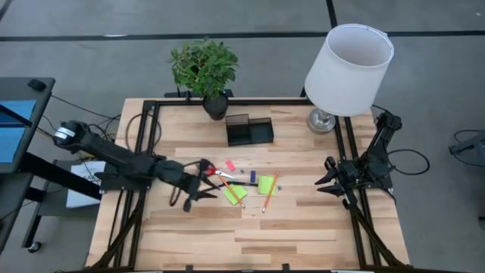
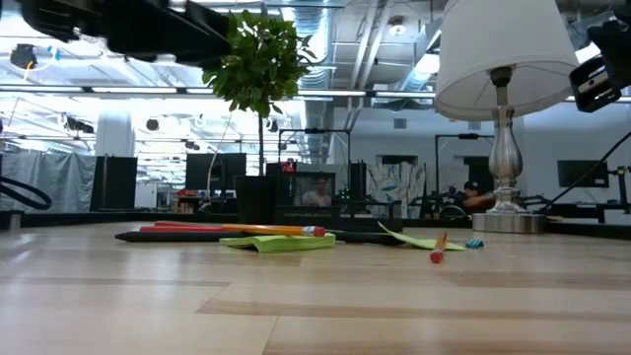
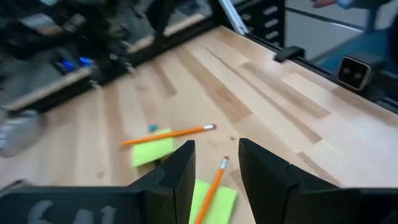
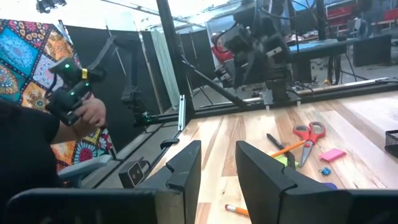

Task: Pick and place office supplies into organizer
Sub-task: Put the left orange pencil into the desk organizer

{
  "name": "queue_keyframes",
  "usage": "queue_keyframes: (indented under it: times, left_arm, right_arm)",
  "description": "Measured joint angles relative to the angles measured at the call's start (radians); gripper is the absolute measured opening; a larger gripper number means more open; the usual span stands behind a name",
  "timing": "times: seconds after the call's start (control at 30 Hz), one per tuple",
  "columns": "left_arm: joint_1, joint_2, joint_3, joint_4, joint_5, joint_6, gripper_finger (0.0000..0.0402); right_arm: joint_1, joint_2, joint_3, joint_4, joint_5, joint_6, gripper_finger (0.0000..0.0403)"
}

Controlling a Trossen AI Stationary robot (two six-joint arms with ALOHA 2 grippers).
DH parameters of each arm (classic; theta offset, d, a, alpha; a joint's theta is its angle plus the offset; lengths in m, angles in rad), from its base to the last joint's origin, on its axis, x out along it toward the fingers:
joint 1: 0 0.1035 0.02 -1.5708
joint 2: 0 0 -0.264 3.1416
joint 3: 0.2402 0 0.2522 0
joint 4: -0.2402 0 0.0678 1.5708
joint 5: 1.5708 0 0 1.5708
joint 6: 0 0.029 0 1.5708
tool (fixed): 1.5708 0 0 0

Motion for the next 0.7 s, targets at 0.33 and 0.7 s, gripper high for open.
queue_keyframes:
  times: [0.33,0.7]
  left_arm:
    - [0.125,0.285,0.218,-0.112,0.318,0.009,0.0116]
    - [0.152,0.535,0.367,-0.122,0.363,0.129,0.0116]
  right_arm:
    - [0.0,0.0,0.0,0.0,0.0,0.0,0.0098]
    - [0.0,0.0,0.0,0.0,0.0,0.0,0.0098]
